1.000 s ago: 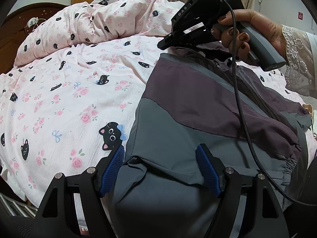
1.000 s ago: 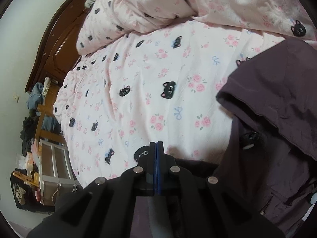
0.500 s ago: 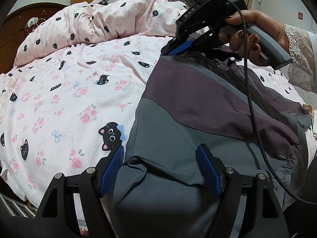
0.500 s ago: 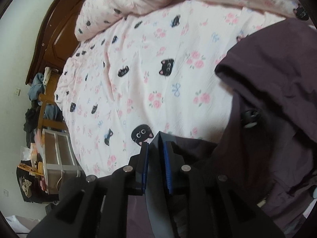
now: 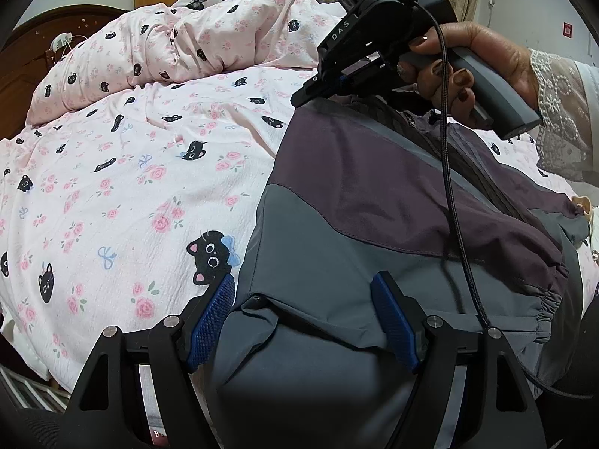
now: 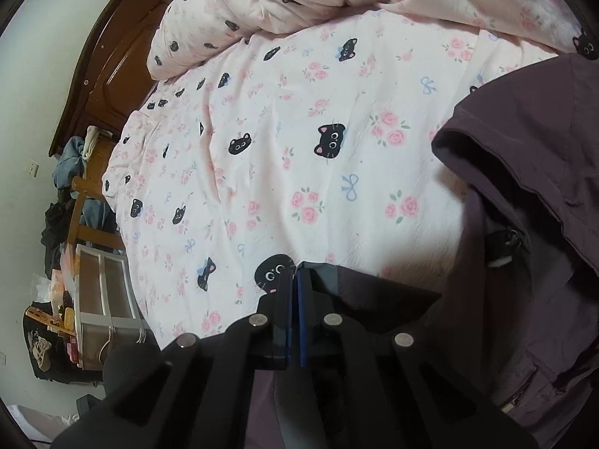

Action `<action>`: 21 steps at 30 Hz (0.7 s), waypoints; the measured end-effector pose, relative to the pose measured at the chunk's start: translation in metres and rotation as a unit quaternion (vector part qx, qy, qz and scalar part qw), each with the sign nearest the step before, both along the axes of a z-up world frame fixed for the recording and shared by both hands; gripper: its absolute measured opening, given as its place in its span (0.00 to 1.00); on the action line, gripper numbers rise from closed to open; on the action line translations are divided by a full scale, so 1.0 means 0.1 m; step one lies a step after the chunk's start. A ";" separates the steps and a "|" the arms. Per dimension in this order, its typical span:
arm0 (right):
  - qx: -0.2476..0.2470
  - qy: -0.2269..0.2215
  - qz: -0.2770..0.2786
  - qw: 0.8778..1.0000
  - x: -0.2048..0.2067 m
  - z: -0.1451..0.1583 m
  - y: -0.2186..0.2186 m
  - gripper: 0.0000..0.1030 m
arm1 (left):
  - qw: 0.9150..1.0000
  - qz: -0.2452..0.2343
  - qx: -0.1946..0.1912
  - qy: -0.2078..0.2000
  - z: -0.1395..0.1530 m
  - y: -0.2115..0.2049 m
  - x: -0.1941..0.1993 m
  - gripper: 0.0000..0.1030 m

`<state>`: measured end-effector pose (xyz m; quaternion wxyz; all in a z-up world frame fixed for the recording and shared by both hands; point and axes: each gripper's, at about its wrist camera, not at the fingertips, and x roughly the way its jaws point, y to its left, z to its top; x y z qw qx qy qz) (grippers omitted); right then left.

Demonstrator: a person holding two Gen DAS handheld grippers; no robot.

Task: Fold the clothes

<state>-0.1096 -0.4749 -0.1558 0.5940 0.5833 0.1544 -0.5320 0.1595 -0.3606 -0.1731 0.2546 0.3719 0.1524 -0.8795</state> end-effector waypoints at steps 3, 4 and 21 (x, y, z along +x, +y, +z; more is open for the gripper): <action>0.016 0.012 -0.011 1.000 -0.02 -0.12 -0.02 0.02 | 1.000 -0.001 -0.001 -0.001 0.00 0.00 0.00 0.69; 0.019 0.013 -0.015 1.000 -0.04 -0.16 -0.02 0.02 | 1.000 -0.002 -0.001 -0.001 0.00 0.00 0.01 0.69; -0.031 0.054 0.026 0.998 0.13 0.33 1.15 0.49 | 1.000 -0.003 0.004 0.022 0.08 -0.01 0.07 0.69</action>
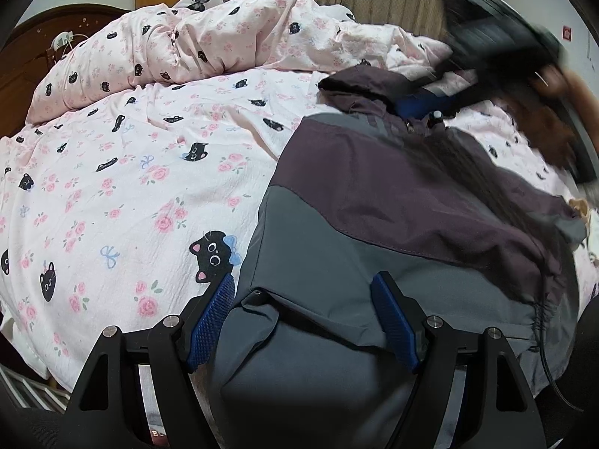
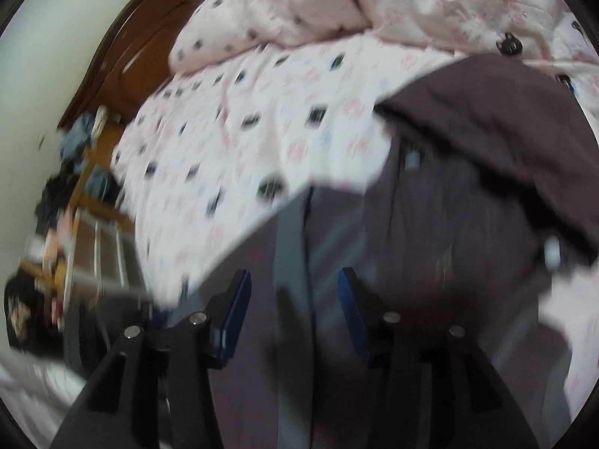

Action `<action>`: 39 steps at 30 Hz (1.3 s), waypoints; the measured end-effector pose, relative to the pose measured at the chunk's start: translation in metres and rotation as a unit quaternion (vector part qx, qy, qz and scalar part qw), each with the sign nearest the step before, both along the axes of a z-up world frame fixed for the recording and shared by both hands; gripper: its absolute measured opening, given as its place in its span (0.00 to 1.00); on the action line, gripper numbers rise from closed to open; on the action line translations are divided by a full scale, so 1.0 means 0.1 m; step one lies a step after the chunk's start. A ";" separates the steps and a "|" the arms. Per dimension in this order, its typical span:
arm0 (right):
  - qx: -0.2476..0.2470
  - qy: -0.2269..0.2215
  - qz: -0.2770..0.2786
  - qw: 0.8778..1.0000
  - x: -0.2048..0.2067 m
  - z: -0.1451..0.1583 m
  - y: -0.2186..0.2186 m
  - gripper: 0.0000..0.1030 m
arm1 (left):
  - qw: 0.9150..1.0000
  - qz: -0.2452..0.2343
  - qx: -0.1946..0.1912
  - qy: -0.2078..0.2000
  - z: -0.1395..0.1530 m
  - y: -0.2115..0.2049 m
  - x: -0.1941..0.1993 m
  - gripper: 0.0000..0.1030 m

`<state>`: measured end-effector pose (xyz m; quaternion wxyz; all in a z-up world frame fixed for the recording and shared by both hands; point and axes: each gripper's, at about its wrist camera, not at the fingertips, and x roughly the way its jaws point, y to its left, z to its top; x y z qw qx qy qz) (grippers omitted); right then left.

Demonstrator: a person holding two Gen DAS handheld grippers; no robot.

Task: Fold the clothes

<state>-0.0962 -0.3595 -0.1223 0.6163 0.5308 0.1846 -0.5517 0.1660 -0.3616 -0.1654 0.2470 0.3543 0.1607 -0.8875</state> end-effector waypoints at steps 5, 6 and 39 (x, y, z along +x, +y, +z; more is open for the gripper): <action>0.034 0.005 0.015 0.999 0.20 -0.25 0.53 0.49 | 0.999 -0.016 -0.016 0.050 0.20 0.12 0.12 0.69; 0.030 -0.006 0.005 1.000 0.17 -0.29 0.58 0.48 | 0.998 -0.021 -0.017 0.054 0.23 0.15 0.14 0.69; -0.060 -0.022 -0.237 0.969 -0.40 -0.13 2.41 0.31 | 0.990 -0.103 -0.093 0.014 0.23 0.96 0.13 0.70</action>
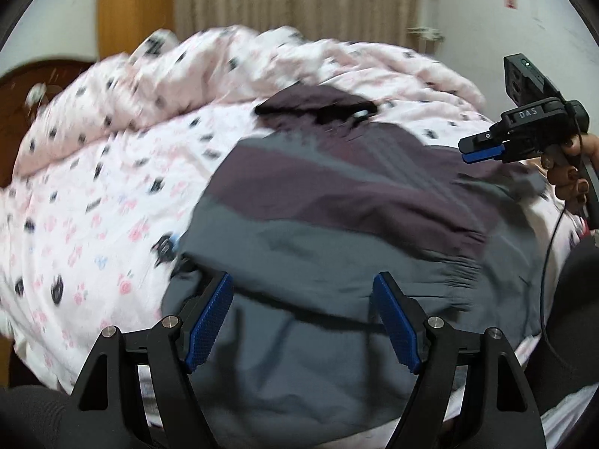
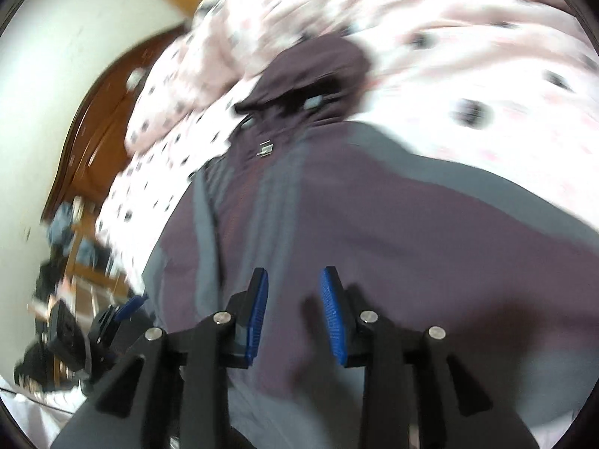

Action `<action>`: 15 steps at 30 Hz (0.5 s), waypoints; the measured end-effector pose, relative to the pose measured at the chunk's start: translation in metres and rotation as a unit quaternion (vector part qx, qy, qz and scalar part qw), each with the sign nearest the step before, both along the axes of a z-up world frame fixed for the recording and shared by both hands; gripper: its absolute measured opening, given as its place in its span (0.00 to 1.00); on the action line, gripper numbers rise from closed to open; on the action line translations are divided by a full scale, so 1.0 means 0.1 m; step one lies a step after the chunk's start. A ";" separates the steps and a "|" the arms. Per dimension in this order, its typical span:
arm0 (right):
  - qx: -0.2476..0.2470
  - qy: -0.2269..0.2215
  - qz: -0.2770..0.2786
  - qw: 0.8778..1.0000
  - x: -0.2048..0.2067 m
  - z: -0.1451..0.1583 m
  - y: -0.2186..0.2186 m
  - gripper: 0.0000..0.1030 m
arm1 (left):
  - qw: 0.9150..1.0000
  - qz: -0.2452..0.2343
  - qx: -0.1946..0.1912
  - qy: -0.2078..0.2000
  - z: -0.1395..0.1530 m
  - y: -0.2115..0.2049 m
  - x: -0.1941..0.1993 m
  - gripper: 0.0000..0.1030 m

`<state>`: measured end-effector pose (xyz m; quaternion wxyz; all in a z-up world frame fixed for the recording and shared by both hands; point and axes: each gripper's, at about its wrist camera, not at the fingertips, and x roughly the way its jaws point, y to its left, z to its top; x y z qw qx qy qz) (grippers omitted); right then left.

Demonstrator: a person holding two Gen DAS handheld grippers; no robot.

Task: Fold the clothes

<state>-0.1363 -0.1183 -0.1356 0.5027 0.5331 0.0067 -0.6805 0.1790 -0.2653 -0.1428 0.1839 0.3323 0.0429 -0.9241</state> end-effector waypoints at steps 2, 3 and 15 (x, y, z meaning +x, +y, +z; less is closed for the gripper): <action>-0.003 0.000 -0.043 0.999 -0.03 0.00 0.36 0.31 | 0.999 -0.027 -0.019 0.004 0.04 0.14 -0.04 0.70; -0.003 -0.002 -0.062 0.998 -0.07 -0.01 0.53 0.31 | 0.999 -0.043 -0.029 0.006 0.06 0.22 -0.07 0.70; -0.029 -0.037 -0.268 0.962 -0.46 -0.07 2.01 0.42 | 0.990 -0.131 0.045 0.029 0.32 0.60 -0.66 0.70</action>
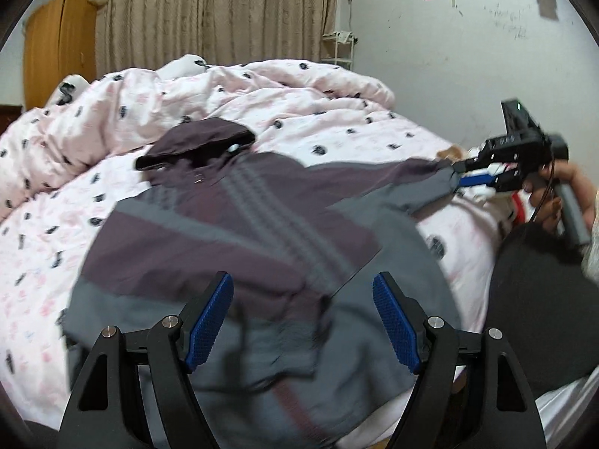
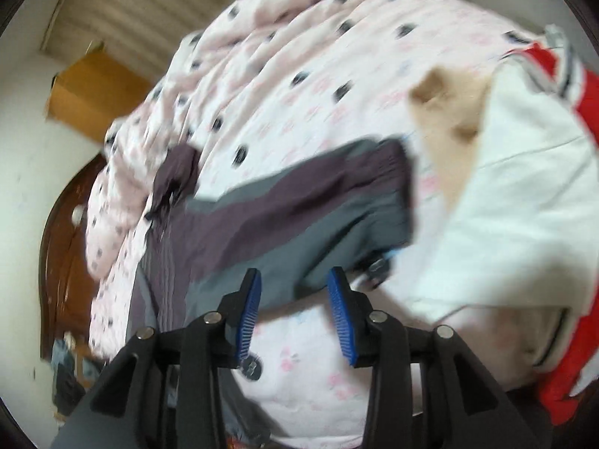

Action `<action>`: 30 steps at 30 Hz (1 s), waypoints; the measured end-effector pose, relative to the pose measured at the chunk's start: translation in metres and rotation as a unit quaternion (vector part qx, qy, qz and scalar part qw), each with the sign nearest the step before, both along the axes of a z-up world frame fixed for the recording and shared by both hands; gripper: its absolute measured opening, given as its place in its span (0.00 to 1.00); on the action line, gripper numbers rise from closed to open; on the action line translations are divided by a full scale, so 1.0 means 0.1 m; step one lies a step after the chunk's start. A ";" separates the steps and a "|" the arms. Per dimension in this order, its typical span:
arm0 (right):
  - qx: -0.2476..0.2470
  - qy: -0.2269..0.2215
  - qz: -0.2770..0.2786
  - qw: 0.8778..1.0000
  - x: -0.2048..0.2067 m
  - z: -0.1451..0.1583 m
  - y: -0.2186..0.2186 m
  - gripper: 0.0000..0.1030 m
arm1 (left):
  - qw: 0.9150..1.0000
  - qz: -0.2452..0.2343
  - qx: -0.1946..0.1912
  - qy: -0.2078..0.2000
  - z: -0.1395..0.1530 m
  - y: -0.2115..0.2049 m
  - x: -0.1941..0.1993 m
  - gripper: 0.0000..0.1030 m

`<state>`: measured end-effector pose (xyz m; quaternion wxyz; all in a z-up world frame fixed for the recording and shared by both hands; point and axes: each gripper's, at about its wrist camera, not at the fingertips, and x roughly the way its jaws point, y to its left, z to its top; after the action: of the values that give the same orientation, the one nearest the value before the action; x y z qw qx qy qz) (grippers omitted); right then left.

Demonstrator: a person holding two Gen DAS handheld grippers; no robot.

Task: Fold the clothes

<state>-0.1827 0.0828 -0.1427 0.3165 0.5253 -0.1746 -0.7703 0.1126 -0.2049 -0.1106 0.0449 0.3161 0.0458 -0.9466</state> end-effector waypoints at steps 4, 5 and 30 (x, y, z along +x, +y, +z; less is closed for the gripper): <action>-0.013 -0.039 -0.041 0.998 -0.15 -0.13 0.17 0.44 | 1.000 -0.002 0.024 0.007 0.14 0.03 -0.18 0.70; -0.021 -0.051 -0.047 0.997 -0.18 -0.17 0.21 0.44 | 1.000 -0.001 0.027 0.008 0.17 0.03 -0.21 0.70; -0.095 -0.131 -0.146 0.976 -0.32 -0.56 0.30 0.47 | 0.990 0.072 0.090 -0.077 -0.16 -0.20 -0.43 0.70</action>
<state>-0.2148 0.1132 -0.1983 0.2237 0.5579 -0.3618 -0.7127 0.0696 -0.2253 -0.1267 0.0877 0.3863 0.1500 -0.9059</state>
